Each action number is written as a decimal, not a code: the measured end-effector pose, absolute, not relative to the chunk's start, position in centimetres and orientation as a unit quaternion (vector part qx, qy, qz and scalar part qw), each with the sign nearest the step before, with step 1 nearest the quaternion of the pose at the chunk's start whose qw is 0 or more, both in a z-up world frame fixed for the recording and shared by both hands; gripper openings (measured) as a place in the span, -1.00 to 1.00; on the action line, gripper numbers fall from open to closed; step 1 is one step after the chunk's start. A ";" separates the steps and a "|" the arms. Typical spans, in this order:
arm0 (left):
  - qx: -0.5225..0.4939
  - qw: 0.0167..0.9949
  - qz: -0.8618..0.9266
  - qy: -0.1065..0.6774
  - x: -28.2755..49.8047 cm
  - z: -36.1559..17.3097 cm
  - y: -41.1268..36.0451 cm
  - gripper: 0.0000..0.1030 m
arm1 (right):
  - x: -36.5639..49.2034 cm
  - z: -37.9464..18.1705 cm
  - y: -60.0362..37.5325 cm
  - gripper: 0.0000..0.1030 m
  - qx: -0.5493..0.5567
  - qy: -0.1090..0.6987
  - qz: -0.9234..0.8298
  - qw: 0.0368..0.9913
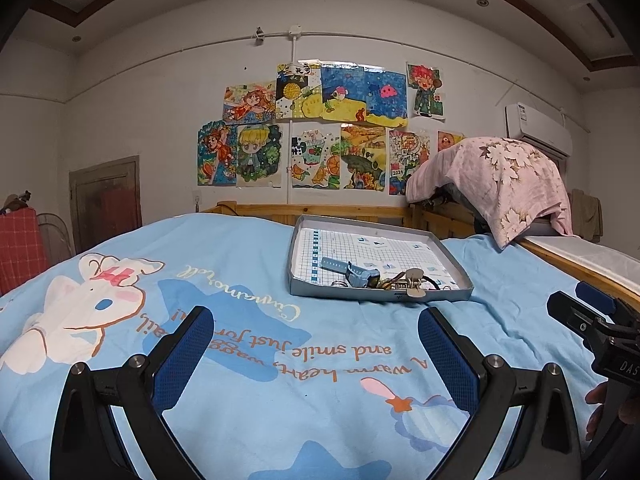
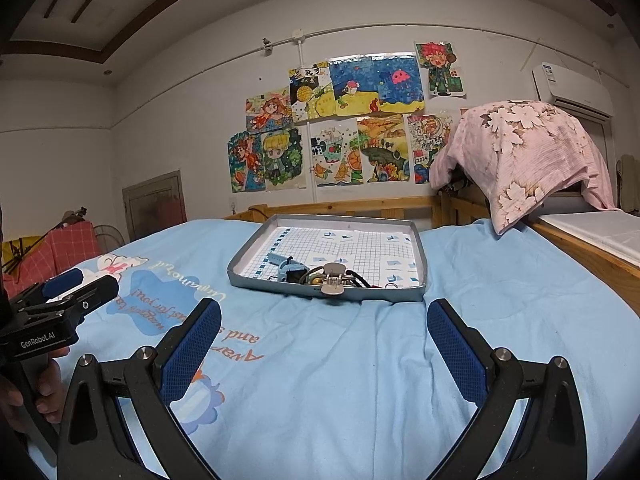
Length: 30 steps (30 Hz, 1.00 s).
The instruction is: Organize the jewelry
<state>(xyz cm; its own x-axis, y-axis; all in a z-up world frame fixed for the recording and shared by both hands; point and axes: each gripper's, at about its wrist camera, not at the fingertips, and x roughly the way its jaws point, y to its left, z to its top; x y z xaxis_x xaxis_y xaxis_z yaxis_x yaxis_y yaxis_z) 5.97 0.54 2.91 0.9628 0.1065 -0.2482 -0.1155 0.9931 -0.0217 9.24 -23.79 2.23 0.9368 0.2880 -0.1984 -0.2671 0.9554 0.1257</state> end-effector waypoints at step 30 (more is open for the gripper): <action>-0.017 0.991 0.056 0.123 5.9 2.8 0.4 1.00 | 8.7 2.5 -23.4 0.97 0.041 0.104 0.140 0.984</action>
<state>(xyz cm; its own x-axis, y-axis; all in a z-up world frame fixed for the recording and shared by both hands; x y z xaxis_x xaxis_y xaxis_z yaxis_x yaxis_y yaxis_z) 5.92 0.44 2.78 0.9636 0.1070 -0.2448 -0.1153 0.9931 -0.0198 8.74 -23.40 2.47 0.9389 0.2846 -0.1936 -0.2676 0.9573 0.1096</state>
